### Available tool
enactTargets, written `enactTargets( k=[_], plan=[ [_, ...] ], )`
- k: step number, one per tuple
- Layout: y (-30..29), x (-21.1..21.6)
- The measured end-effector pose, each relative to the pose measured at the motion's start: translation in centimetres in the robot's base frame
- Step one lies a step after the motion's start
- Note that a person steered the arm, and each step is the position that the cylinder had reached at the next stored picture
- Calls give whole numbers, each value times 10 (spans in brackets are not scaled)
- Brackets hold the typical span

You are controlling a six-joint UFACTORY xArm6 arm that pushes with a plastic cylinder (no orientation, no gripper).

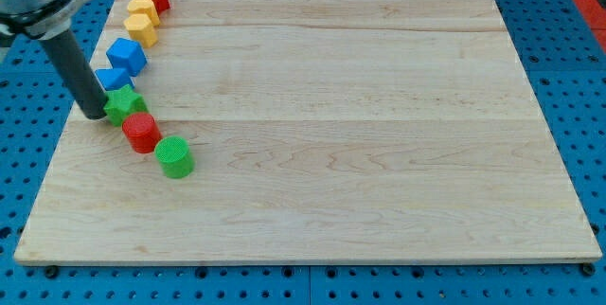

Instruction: Place the blue cube towards the top right side of the green star

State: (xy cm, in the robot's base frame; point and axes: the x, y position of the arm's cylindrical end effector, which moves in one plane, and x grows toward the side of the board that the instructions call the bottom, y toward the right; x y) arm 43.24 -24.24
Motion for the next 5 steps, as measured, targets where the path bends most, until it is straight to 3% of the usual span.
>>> enactTargets(
  k=[1, 2, 3, 4, 5],
  plan=[
    [-8, 0],
    [-62, 0],
    [-62, -24],
    [-42, -88],
    [-37, -121]
  ],
)
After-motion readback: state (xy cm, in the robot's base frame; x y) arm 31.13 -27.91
